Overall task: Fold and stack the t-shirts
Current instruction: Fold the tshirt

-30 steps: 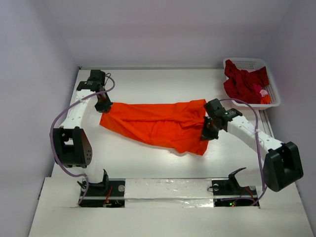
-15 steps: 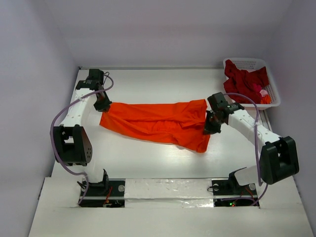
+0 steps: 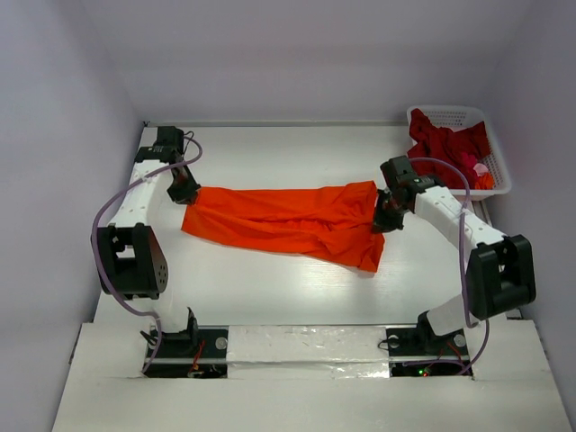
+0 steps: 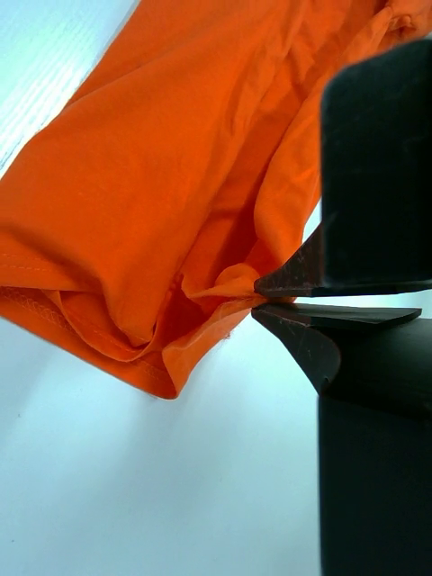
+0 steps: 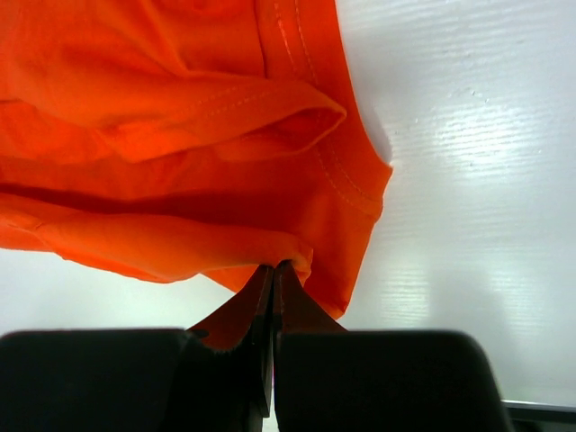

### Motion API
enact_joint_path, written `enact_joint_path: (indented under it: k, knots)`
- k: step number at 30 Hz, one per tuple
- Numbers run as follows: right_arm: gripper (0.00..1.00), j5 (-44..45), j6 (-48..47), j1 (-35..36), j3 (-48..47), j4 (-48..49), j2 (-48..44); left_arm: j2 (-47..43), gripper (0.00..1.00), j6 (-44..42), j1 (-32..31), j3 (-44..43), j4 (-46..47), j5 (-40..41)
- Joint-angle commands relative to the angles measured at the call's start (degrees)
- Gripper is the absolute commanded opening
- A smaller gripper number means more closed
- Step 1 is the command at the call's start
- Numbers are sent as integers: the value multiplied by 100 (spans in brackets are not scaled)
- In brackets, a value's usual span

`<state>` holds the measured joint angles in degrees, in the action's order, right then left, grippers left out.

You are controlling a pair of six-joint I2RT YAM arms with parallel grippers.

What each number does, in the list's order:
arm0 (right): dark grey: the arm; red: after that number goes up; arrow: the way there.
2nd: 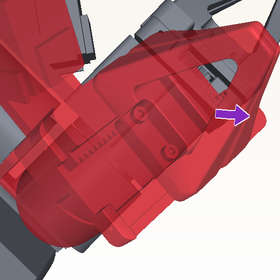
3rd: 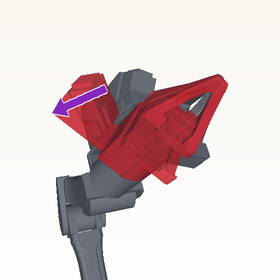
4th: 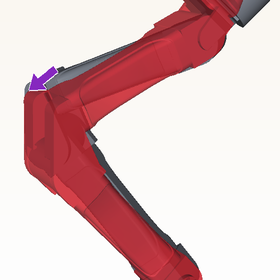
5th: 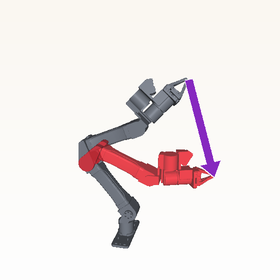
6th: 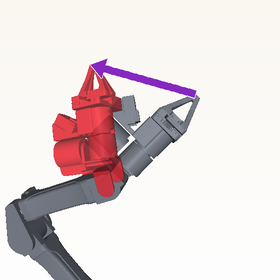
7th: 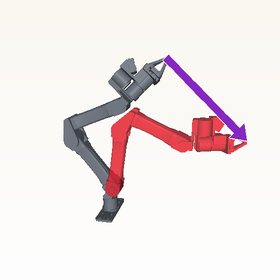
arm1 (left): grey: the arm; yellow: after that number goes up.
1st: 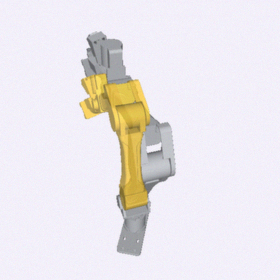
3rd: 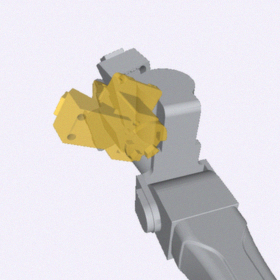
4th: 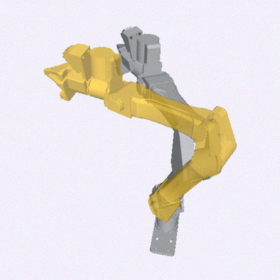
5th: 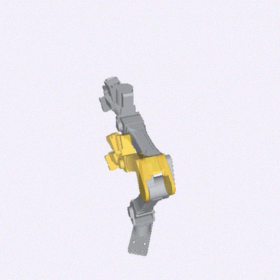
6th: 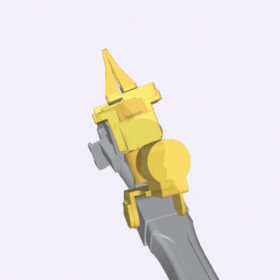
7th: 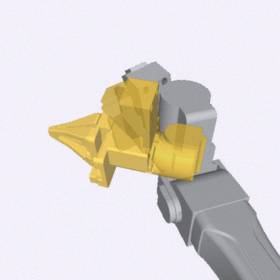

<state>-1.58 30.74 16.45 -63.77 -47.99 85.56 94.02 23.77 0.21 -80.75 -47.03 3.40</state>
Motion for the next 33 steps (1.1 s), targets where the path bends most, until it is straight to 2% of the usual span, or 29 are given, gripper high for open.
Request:
enact_joint_path:
  k: [1,21,33]
  knots:
    - [0,88,-147,-63,-347,-9,119,-68,0,93,128,-64,79,-129]
    - [0,-88,-130,-115,-786,351,655,-85,0,146,586,332,290,-296]
    - [0,-140,-191,-115,-1076,492,1059,108,0,146,691,226,361,-234]
